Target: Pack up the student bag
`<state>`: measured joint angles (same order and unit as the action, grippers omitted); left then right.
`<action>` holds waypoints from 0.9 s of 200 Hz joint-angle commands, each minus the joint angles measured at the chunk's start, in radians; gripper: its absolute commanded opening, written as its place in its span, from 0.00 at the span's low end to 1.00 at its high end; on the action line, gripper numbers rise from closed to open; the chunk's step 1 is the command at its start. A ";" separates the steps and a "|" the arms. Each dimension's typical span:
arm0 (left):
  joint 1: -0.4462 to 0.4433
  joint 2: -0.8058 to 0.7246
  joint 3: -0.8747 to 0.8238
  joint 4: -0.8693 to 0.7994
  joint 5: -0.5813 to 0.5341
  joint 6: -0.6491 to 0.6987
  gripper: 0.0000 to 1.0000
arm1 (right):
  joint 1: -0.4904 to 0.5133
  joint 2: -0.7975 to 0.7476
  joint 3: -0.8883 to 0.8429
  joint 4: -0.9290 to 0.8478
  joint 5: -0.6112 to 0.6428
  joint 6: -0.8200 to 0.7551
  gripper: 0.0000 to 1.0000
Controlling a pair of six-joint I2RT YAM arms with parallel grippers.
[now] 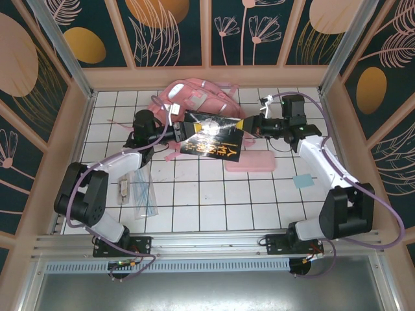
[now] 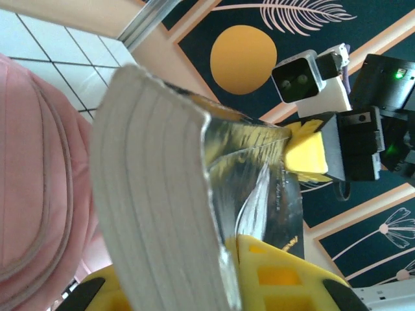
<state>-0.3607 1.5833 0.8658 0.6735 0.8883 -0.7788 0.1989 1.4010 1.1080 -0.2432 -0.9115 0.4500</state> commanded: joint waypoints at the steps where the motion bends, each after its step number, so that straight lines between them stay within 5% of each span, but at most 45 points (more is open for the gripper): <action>1: -0.001 -0.044 -0.020 0.006 0.009 -0.006 0.00 | 0.000 0.006 0.001 0.115 -0.007 0.022 0.05; 21: -0.002 -0.037 -0.027 0.095 -0.006 -0.109 0.00 | 0.012 0.011 -0.048 0.192 -0.004 0.047 0.48; 37: -0.001 -0.018 -0.035 0.198 -0.020 -0.212 0.00 | 0.035 0.023 -0.078 0.237 0.000 0.057 0.60; 101: -0.003 0.077 -0.057 0.535 -0.068 -0.515 0.00 | 0.092 0.047 -0.145 0.375 -0.036 0.093 0.59; 126: -0.010 0.106 -0.050 0.563 -0.078 -0.553 0.00 | 0.091 0.044 -0.138 0.388 -0.041 0.093 0.33; 135: -0.011 0.112 -0.045 0.549 -0.083 -0.550 0.16 | 0.090 0.043 -0.135 0.385 -0.042 0.089 0.22; 153: -0.012 0.117 -0.025 0.460 -0.094 -0.503 0.67 | 0.074 0.035 -0.128 0.370 -0.044 0.084 0.00; 166: -0.012 0.099 0.003 0.293 -0.134 -0.394 0.96 | 0.044 0.019 -0.125 0.346 -0.026 0.086 0.00; 180: -0.017 0.068 0.056 0.037 -0.223 -0.211 0.99 | -0.004 -0.005 -0.121 0.293 0.020 0.081 0.00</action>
<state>-0.3668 1.7042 0.8345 0.9924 0.7822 -1.2263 0.2630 1.4490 0.9710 0.0849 -0.9409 0.5377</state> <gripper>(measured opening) 0.891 0.173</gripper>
